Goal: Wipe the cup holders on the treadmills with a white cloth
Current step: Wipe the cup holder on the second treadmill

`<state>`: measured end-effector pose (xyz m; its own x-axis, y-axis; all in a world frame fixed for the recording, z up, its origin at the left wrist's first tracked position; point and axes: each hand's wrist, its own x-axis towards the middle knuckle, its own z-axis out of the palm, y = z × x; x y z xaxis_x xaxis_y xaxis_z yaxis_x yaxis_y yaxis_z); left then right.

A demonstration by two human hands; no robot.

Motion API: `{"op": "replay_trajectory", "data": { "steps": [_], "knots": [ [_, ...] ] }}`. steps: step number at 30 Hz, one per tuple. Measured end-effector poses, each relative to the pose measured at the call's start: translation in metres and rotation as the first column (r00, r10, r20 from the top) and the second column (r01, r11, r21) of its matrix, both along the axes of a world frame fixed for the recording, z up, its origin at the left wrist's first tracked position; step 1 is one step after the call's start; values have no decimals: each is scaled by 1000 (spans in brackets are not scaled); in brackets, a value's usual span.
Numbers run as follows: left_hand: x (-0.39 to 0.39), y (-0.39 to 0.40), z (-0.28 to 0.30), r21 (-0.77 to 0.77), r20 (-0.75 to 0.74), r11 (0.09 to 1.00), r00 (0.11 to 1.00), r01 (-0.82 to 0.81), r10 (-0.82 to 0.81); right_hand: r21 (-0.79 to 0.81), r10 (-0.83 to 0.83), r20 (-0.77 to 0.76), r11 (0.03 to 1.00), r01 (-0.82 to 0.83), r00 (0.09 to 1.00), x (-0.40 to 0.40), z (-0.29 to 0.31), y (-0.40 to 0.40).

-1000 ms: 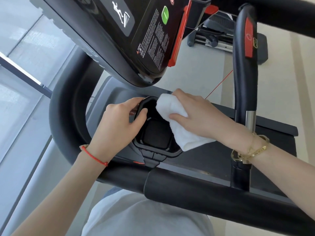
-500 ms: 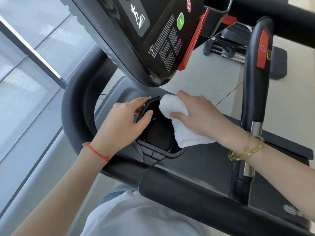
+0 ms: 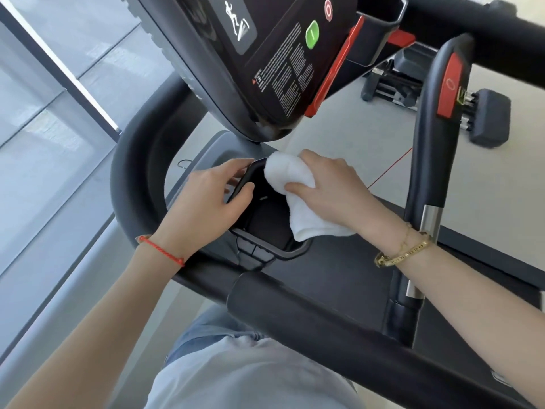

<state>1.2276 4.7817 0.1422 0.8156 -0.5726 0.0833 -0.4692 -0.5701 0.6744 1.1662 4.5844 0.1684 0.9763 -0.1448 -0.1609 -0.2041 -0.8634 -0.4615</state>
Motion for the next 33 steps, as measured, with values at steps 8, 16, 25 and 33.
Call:
{"op": "replay_trajectory", "data": {
  "steps": [8,16,25,33],
  "knots": [
    [19,-1,-4,25,-81,976,973,217,-214,187,-389,-119,895,406,913,-34,1,24],
    [24,-10,-2,-96,-208,960,938,261,-276,257,-541,-72,802,540,838,-63,8,54],
    [29,-12,-3,-135,-240,963,935,234,-261,-137,209,186,973,-185,960,-62,4,22],
    [30,-11,0,-235,-340,955,905,180,-254,-277,455,-192,825,-493,870,-33,22,17]
  ]
}}
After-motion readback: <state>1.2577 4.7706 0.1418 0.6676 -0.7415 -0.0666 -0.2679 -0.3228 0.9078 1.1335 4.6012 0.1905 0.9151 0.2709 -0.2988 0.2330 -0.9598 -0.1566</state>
